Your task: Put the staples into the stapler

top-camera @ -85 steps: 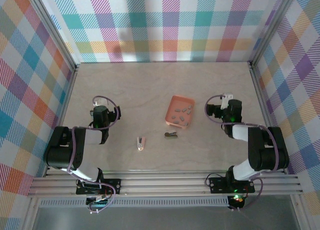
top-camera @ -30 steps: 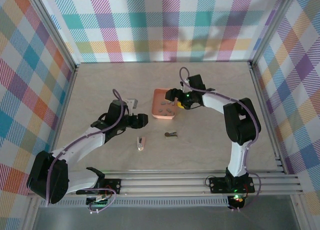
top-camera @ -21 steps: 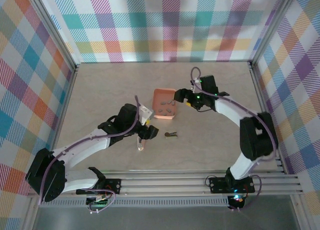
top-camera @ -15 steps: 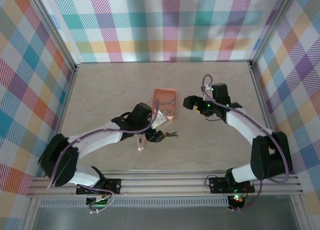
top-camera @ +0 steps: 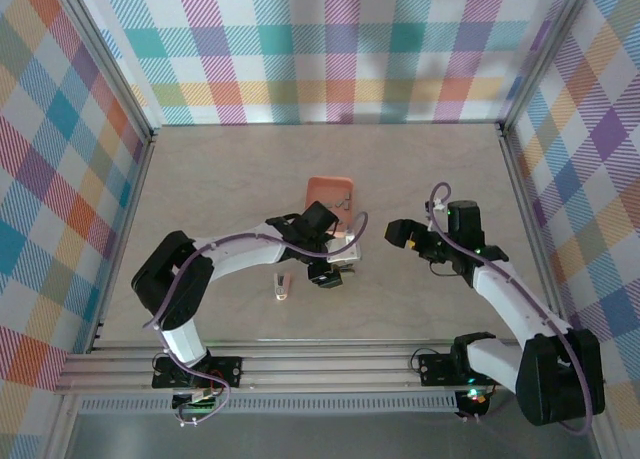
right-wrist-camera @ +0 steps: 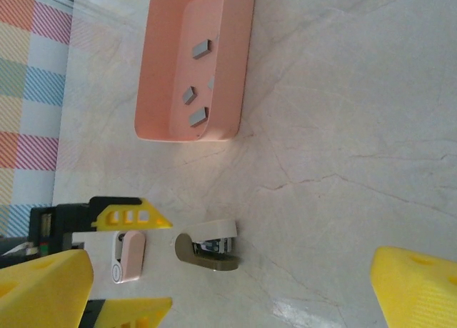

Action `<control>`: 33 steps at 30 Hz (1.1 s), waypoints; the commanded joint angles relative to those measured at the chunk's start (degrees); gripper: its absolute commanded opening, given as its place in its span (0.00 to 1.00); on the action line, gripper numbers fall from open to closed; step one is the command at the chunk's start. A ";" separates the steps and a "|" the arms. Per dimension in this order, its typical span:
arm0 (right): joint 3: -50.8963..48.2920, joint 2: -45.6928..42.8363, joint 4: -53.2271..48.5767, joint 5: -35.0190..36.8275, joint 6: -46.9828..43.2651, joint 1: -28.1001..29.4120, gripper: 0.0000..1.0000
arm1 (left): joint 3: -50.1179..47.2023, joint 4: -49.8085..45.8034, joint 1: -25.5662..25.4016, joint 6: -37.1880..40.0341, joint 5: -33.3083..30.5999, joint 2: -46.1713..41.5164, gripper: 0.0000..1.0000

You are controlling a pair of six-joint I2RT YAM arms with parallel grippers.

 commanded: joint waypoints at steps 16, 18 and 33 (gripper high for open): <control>-3.18 -4.95 0.86 -1.54 1.06 -0.27 0.98 | 7.41 -5.62 -0.90 5.90 1.57 9.63 0.63; -3.51 -5.25 0.63 -1.34 1.11 -0.29 0.97 | 7.85 -5.92 -0.93 5.97 1.38 10.21 0.61; -4.16 -6.56 -0.64 -0.03 0.13 -0.24 0.95 | 6.18 -4.60 -0.60 5.47 0.23 7.89 0.32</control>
